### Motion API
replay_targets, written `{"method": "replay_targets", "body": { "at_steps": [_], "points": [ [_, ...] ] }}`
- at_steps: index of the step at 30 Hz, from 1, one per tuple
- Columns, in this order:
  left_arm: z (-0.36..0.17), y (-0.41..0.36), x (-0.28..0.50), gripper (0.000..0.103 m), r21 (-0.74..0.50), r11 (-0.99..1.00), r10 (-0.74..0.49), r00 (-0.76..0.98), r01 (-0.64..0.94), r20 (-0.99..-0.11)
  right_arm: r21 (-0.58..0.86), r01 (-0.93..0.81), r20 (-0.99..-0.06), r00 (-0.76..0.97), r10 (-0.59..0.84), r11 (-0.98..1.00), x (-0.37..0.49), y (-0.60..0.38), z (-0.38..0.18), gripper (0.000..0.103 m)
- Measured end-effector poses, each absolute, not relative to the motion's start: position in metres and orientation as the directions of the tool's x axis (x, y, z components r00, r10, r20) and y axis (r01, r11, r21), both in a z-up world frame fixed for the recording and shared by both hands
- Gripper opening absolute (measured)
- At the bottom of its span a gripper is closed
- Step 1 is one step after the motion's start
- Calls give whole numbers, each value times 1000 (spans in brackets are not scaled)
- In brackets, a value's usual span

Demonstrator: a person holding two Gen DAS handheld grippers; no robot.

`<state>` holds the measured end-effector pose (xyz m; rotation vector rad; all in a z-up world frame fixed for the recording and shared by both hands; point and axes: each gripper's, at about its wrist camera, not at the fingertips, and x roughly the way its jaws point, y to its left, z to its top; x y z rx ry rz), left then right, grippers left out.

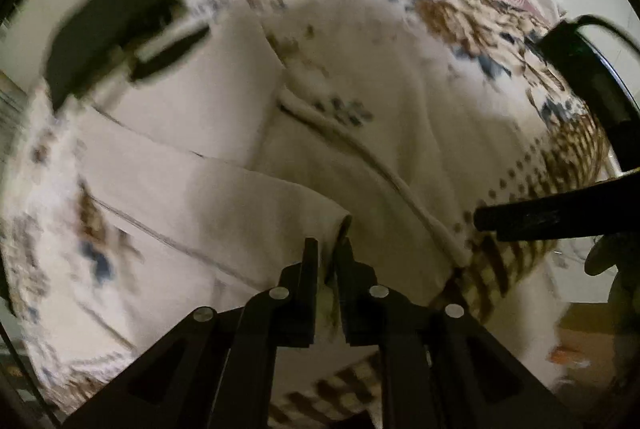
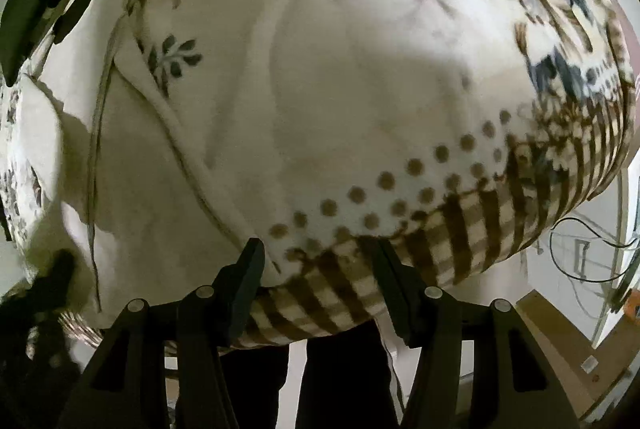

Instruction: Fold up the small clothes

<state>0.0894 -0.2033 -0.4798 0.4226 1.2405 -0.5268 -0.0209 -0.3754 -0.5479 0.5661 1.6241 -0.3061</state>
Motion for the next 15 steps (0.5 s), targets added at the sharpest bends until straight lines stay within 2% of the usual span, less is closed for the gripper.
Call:
{"method": "replay_targets", "body": {
  "at_steps": [2,4,5,6,7,11,15],
  "points": [
    [-488,-196,93,10,4,831,-127,197,556,-972,158,538,-977,-38,211,828,-12,-375,-549,59],
    [-490,-178,95,21,-32,861,-140,177,507,-974,199,550,-969,-13,246,811,7,-379,-551,59],
    [-490,-166,98,45,-55,868,-150,157,493,-976,236,555,-960,8,279,798,5,-384,-549,59],
    [-488,-154,98,63,-66,878,-150,143,473,-978,260,557,-953,18,302,789,26,-383,-551,59],
    [-488,-138,101,89,-70,893,-145,136,445,-980,292,558,-942,29,333,777,33,-378,-553,59],
    [-491,-59,105,91,-82,956,-112,92,282,-989,376,560,-904,48,424,738,45,-379,-561,61],
    [-512,24,97,91,-67,995,-68,20,74,-997,381,557,-893,15,450,738,41,-378,-582,62]
  ]
}}
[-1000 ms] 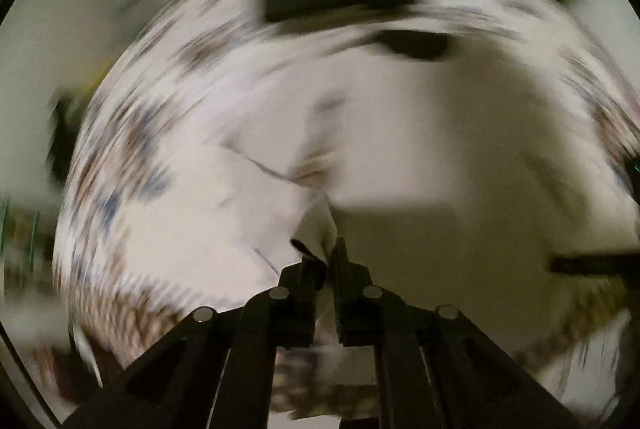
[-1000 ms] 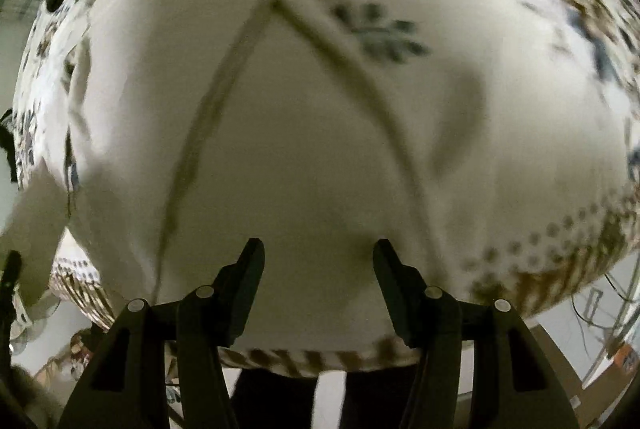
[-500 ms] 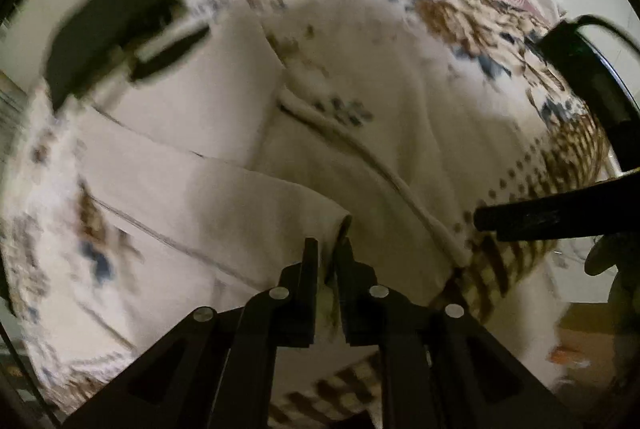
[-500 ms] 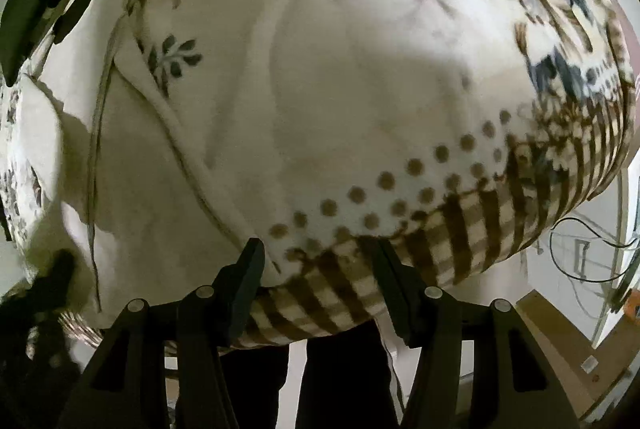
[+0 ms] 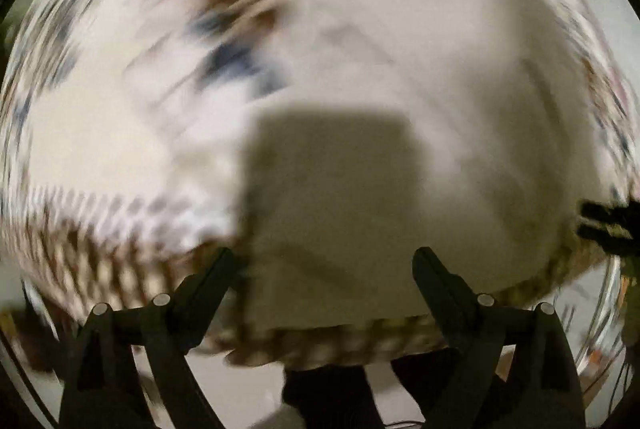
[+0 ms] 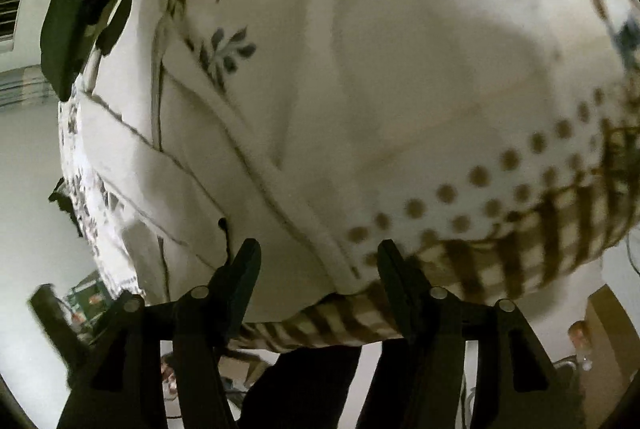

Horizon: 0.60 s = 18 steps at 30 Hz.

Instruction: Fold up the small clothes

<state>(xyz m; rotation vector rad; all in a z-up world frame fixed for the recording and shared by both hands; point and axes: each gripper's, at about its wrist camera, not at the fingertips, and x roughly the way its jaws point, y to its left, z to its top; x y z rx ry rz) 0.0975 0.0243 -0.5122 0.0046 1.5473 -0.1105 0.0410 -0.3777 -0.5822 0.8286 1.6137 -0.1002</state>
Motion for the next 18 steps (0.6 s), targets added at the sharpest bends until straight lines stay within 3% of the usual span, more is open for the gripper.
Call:
{"method": "replay_targets", "body": {
  "at_steps": [5,11,12,13,14,18],
  "points": [
    [-533,84,81,90,-103,990,-106,-29,-96,-994,492,532,-844,98,527,689,43,-363,-573,63],
    [-543,82,70,90,-141,983,-146,-31,-119,-989,573,529,-779,114,617,626,74,-335,-595,63],
    [-544,78,69,90,-142,983,-147,-32,-115,-989,570,538,-778,111,618,621,77,-330,-601,56],
    [-545,75,67,90,-140,984,-144,-34,-111,-989,575,539,-779,129,614,616,77,-326,-600,15],
    [-544,72,64,90,-142,984,-147,-35,-106,-989,570,534,-788,141,599,625,76,-326,-595,4],
    [-544,64,57,90,-157,982,-161,-29,-108,-987,520,531,-842,187,506,669,63,-331,-561,3]
  ]
}}
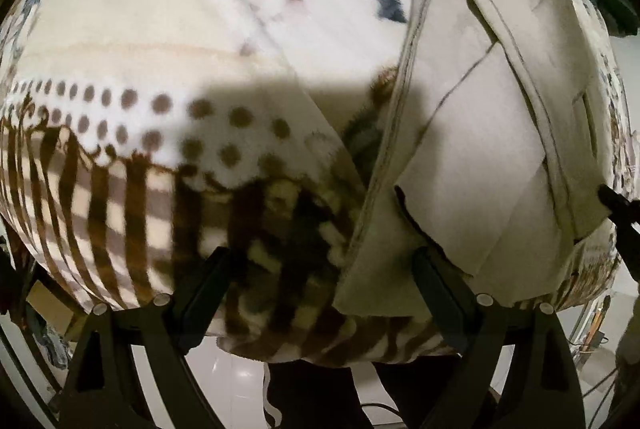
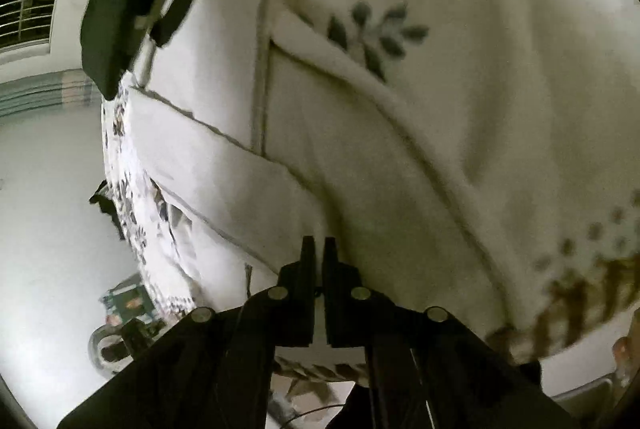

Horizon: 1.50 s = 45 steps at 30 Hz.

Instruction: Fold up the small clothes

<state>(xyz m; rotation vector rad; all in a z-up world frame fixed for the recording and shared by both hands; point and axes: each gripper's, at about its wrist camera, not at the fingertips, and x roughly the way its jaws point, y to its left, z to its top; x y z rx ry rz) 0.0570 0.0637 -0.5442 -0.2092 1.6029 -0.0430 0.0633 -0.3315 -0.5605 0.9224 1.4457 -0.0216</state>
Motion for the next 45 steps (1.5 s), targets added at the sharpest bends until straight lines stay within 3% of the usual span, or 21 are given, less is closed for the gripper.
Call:
{"method": "replay_targets", "body": {
  "at_steps": [5,8,10,11,13,15,22,24,26,27,28,29,37,42,45],
  "points": [
    [-546,59,48,90,-168,978,-172,-27,-120,-985,413,540,-902,132,411,733,51,-336,-557,3],
    [-550,61,48,90,-171,978,-176,-25,-122,-984,418,564,-886,80,457,712,47,-345,-574,3],
    [-550,63,50,90,-172,978,-176,-26,-121,-984,425,563,-874,53,483,709,52,-346,-583,9],
    [-551,63,51,90,-172,978,-177,-27,-119,-984,435,555,-870,57,489,709,53,-350,-581,14],
    [-557,66,56,90,-174,977,-179,-27,-120,-984,427,550,-881,74,467,718,55,-356,-578,54],
    [-563,67,60,90,-178,976,-183,-26,-124,-983,400,548,-902,92,423,734,53,-368,-574,60],
    [-567,60,66,88,-203,971,-204,-1,-130,-979,397,557,-877,-4,480,730,41,-376,-611,60],
    [-564,58,64,75,-205,971,-205,8,-124,-979,412,563,-850,-45,525,716,36,-368,-623,60],
    [-562,57,63,37,-204,973,-204,11,-107,-979,435,579,-831,-37,555,689,30,-365,-629,60],
    [-560,58,60,19,-207,973,-207,9,-103,-978,446,588,-828,-15,561,674,27,-365,-629,52],
    [-558,58,60,15,-222,969,-222,4,-107,-975,455,591,-826,0,564,666,25,-364,-628,20],
    [-553,58,60,10,-216,970,-217,-4,-109,-976,452,596,-828,1,561,664,24,-364,-627,4],
    [-499,71,75,1,-293,935,-303,-23,-200,-953,527,603,-791,91,605,599,38,-363,-576,5],
    [-451,76,121,1,-339,918,-329,83,-204,-941,605,578,-753,190,630,548,85,-374,-533,5],
    [-449,72,161,1,-358,918,-331,167,-172,-929,625,552,-753,241,612,551,128,-382,-520,5]
  ]
}}
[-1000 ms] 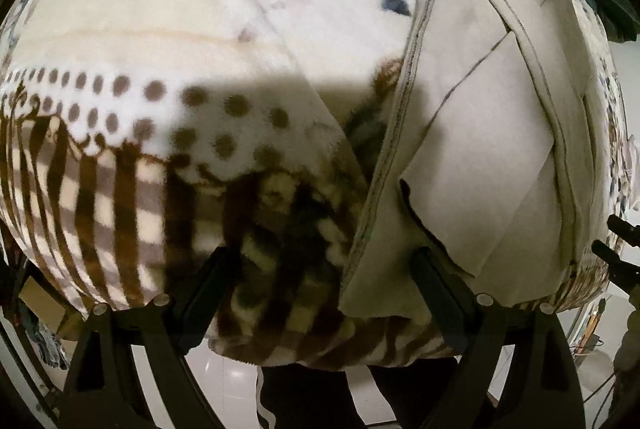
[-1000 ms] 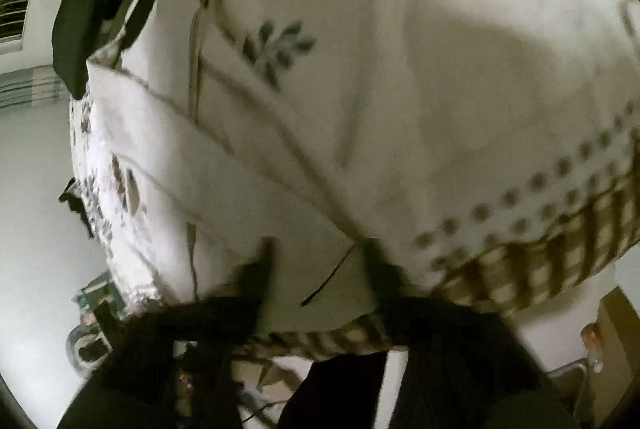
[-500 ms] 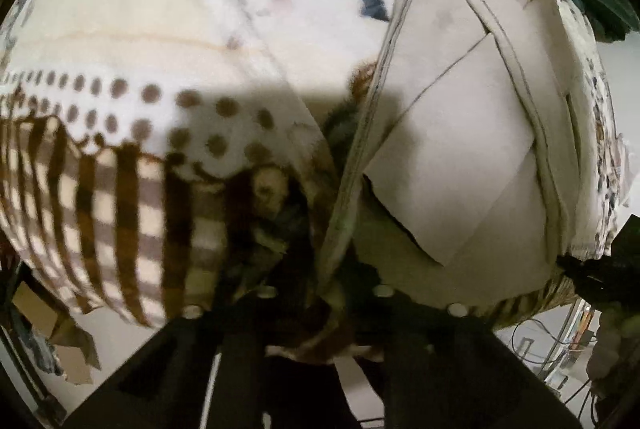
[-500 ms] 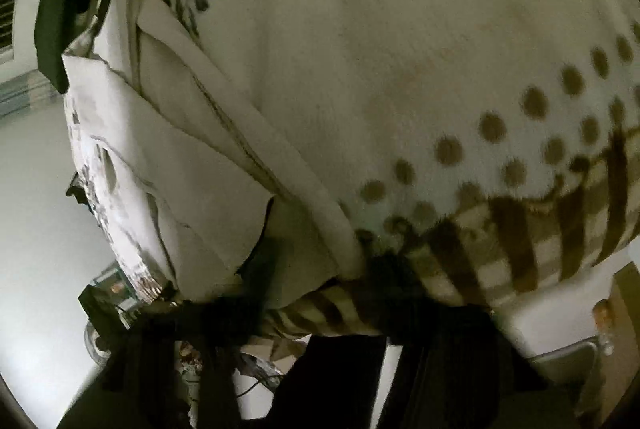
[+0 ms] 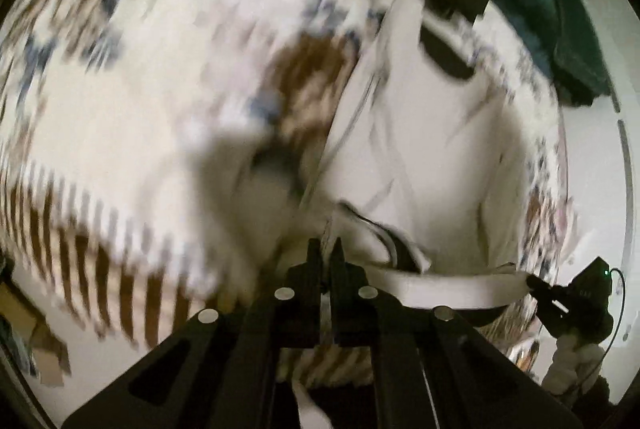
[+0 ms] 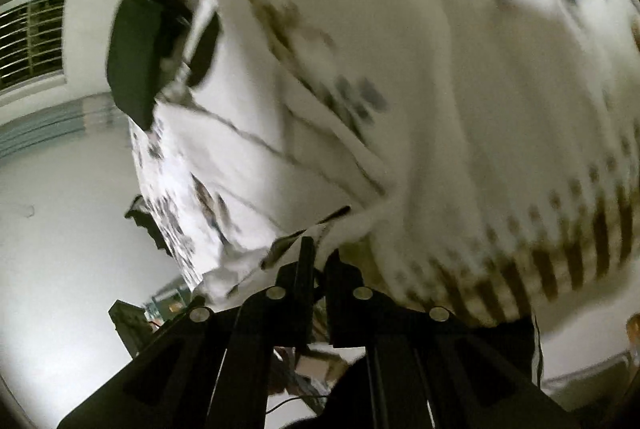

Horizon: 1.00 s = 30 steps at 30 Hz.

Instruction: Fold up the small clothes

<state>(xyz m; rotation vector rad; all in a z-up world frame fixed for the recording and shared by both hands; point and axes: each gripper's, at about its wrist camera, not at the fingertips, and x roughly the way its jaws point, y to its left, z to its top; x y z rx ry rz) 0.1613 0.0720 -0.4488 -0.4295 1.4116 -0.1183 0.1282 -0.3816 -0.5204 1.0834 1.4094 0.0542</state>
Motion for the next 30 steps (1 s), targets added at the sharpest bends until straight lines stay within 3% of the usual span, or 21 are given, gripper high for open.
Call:
{"method": "replay_targets", "body": {
  "at_steps": [5,8,9,10,11,12,14,21,22,23,24,25,28,30],
  "points": [
    [-464,64,267,5,-415,900,-368,278,-132,-887,602,513,-795,313,520,611,219,-388,-527,5],
    [-478,70,300,5,-435,886,-385,268,-160,-883,615,534,-782,317,536,581,251,-395,-542,11],
    [-479,73,302,10,-440,881,-387,271,-173,-881,608,537,-788,320,526,585,254,-398,-541,24],
    [-480,80,306,13,-443,877,-384,284,-186,-879,592,534,-803,328,498,604,257,-400,-537,44],
    [-482,87,306,26,-454,870,-389,295,-195,-873,580,525,-813,332,478,622,257,-400,-535,55],
    [-485,92,304,47,-463,863,-395,300,-201,-868,566,516,-824,326,463,643,257,-400,-535,64],
    [-493,98,294,59,-467,861,-399,299,-204,-867,537,499,-843,294,450,680,256,-397,-539,64],
    [-541,70,289,57,-447,882,-423,166,-149,-891,476,463,-872,138,470,748,263,-375,-591,64],
    [-543,63,289,57,-444,887,-422,167,-128,-891,489,469,-861,129,491,735,265,-372,-597,62],
    [-543,58,288,31,-435,895,-411,192,-104,-891,501,471,-853,132,504,726,265,-369,-602,57],
    [-542,55,288,3,-434,896,-410,205,-88,-889,509,460,-852,150,501,728,266,-365,-600,34],
    [-544,54,288,2,-418,904,-396,194,-89,-897,506,444,-857,160,490,739,266,-362,-598,7],
    [-541,69,289,2,-405,906,-369,240,-121,-898,492,412,-871,232,434,767,268,-355,-578,3],
    [-549,76,292,2,-404,904,-371,214,-138,-904,408,396,-913,198,357,823,273,-352,-580,3]
  ]
}}
